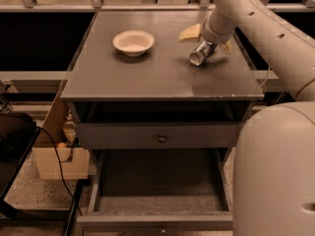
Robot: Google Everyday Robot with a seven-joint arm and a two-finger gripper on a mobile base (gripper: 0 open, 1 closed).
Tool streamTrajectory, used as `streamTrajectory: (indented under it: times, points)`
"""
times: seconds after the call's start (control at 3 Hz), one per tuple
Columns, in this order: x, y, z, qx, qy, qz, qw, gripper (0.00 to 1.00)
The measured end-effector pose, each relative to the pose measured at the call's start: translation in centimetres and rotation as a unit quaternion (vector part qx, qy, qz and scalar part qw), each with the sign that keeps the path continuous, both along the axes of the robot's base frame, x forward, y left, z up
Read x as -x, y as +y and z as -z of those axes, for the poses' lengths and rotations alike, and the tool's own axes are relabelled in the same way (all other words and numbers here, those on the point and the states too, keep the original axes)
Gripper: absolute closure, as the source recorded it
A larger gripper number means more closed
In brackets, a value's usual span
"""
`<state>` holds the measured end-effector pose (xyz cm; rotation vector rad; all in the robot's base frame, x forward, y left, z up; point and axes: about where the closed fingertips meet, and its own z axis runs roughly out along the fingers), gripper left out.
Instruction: Place redbull can into middle drawer
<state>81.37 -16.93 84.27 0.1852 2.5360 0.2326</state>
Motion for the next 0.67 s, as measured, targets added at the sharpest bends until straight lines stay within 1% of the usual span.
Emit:
streamTrajectory:
  times: [0.67]
  points:
    - [-0.12,1.68,-0.05,0.003,0.001,-0.026,0.9997,0.0]
